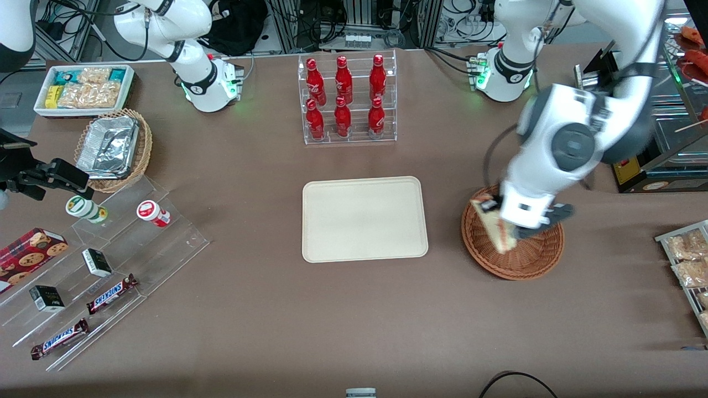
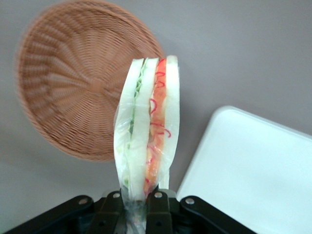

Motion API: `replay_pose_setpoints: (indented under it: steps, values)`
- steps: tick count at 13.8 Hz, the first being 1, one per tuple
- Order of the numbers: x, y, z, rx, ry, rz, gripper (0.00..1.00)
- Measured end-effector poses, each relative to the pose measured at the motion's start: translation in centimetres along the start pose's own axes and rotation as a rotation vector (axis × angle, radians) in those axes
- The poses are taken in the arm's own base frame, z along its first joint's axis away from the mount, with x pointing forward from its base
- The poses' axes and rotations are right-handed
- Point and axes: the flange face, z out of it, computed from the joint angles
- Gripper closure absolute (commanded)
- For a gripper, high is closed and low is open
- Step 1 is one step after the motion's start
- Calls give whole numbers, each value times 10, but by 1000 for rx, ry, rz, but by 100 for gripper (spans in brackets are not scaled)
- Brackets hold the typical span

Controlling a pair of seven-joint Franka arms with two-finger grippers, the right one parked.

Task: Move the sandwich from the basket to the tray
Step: 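Carry the held sandwich over the cream tray and lower it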

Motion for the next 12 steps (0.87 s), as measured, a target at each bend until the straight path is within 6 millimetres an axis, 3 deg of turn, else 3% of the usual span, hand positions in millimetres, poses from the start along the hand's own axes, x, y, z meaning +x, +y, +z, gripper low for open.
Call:
replay_pose_setpoints:
  steps: [2,5,9,12]
  values:
    - [-39,55,17,14,-14,93,90]
    - [-83,128,61,35,-48,184,89]
    - [-103,180,107,7,-56,243,89]
    - [-129,211,133,-45,-30,294,89]
